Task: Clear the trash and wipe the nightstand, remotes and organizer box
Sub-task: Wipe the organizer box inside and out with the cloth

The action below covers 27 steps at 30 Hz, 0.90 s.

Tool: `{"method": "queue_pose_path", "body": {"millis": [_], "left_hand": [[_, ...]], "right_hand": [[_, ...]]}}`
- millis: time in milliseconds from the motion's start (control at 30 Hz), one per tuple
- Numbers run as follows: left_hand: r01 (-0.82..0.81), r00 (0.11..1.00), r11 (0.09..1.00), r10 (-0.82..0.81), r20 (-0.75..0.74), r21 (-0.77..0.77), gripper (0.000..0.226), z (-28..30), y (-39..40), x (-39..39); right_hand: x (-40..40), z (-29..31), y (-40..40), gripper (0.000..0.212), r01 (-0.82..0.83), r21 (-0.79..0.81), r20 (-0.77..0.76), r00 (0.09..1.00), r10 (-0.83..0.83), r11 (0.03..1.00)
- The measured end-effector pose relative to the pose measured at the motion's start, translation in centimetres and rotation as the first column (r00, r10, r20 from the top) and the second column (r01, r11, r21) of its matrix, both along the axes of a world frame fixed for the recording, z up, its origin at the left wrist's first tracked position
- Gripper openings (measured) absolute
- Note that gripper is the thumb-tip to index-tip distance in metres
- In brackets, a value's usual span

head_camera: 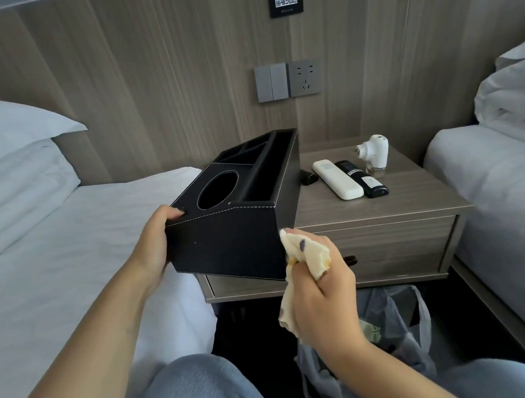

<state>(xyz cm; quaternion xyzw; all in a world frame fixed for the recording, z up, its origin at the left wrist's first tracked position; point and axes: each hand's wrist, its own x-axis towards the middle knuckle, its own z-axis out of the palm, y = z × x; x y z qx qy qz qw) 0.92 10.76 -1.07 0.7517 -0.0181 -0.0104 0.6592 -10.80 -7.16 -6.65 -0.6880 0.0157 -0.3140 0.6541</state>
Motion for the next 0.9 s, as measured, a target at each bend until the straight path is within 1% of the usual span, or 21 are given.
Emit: {"method": "queue_pose_path", "body": {"millis": [67, 100, 133, 167, 200, 233, 267, 300, 333, 400, 467, 533, 567, 700, 800, 833, 900], "left_hand": [[-0.039, 0.998, 0.997, 0.041, -0.037, 0.066, 0.034, 0.5, -0.2, 0.8], [-0.093, 0.995, 0.982, 0.099, -0.027, 0.164, 0.033, 0.8, -0.2, 1.2], [-0.185, 0.983, 0.940, 0.179, 0.047, 0.288, 0.029, 0.9, -0.2, 1.6], [-0.297, 0.952, 0.875, 0.238, 0.193, 0.383, 0.026, 1.2, -0.4, 1.6], [-0.411, 0.890, 0.812, 0.260, 0.374, 0.414, 0.025, 1.4, -0.9, 1.4], [-0.483, 0.814, 0.792, 0.250, 0.524, 0.373, 0.028, 1.7, -2.1, 0.7], [-0.493, 0.743, 0.818, 0.219, 0.632, 0.296, 0.028, 1.9, -3.6, 0.0], [-0.465, 0.677, 0.852, 0.166, 0.717, 0.242, 0.026, 1.9, -5.1, -0.5], [-0.431, 0.615, 0.873, 0.101, 0.782, 0.226, 0.026, 1.6, -6.6, -0.9], [-0.439, 0.493, 0.873, 0.036, 0.869, 0.213, 0.035, 0.7, -8.5, -0.9], [-0.469, 0.414, 0.869, 0.057, 0.908, 0.159, 0.051, 0.3, -9.0, -0.6], [-0.487, 0.370, 0.866, 0.083, 0.925, 0.117, 0.066, -0.1, -9.1, -0.2], [-0.493, 0.358, 0.863, 0.091, 0.929, 0.106, 0.069, -0.2, -9.3, -0.2], [-0.487, 0.314, 0.872, 0.133, 0.940, 0.039, 0.067, -0.4, -9.4, 0.2], [-0.437, 0.294, 0.899, 0.172, 0.940, -0.028, 0.062, -0.7, -9.6, 0.3], [-0.429, 0.290, 0.902, 0.187, 0.939, -0.048, 0.061, -0.8, -9.6, 0.3], [-0.405, 0.291, 0.912, 0.196, 0.936, -0.065, 0.062, -1.0, -9.4, 0.4]], "right_hand": [[0.0, 0.1, 0.1, 0.045, 0.009, -0.017, 0.030, 1.000, -0.009, 1.000], [0.0, 0.1, 0.1, 0.044, 0.006, -0.027, 0.040, 0.999, -0.005, 1.000], [0.1, 0.2, -0.1, 0.043, 0.000, -0.029, 0.046, 0.999, 0.002, 1.000], [0.2, 0.4, -0.2, 0.042, 0.000, -0.023, 0.059, 0.998, 0.001, 1.000], [0.4, 0.7, -0.5, 0.041, 0.010, -0.009, 0.084, 0.996, -0.009, 1.000], [0.6, 1.0, -0.7, 0.040, 0.022, 0.012, 0.120, 0.993, -0.023, 1.000], [0.7, 1.3, -0.9, 0.039, 0.032, 0.035, 0.156, 0.987, -0.037, 0.999], [1.0, 1.5, -1.0, 0.038, 0.042, 0.049, 0.190, 0.981, -0.050, 0.998], [1.3, 1.7, -1.1, 0.037, 0.053, 0.050, 0.225, 0.972, -0.063, 0.997], [2.1, 1.5, -0.9, 0.036, 0.069, 0.049, 0.299, 0.951, -0.081, 0.996], [3.2, 1.0, -0.4, 0.038, 0.065, 0.036, 0.370, 0.926, -0.074, 0.997], [4.1, 0.7, 0.5, 0.039, 0.028, -0.006, 0.424, 0.905, -0.023, 1.000], [4.6, 0.8, 0.9, 0.039, 0.014, -0.020, 0.441, 0.897, -0.004, 1.000], [7.5, 1.6, 0.1, 0.037, 0.054, -0.005, 0.467, 0.883, -0.045, 0.999], [9.7, 2.8, -1.3, 0.037, 0.046, 0.128, 0.350, 0.932, -0.089, 0.991], [9.9, 2.9, -1.3, 0.037, 0.047, 0.154, 0.333, 0.938, -0.097, 0.987], [9.4, 2.8, -0.8, 0.035, 0.087, 0.120, 0.379, 0.917, -0.127, 0.989]]}}
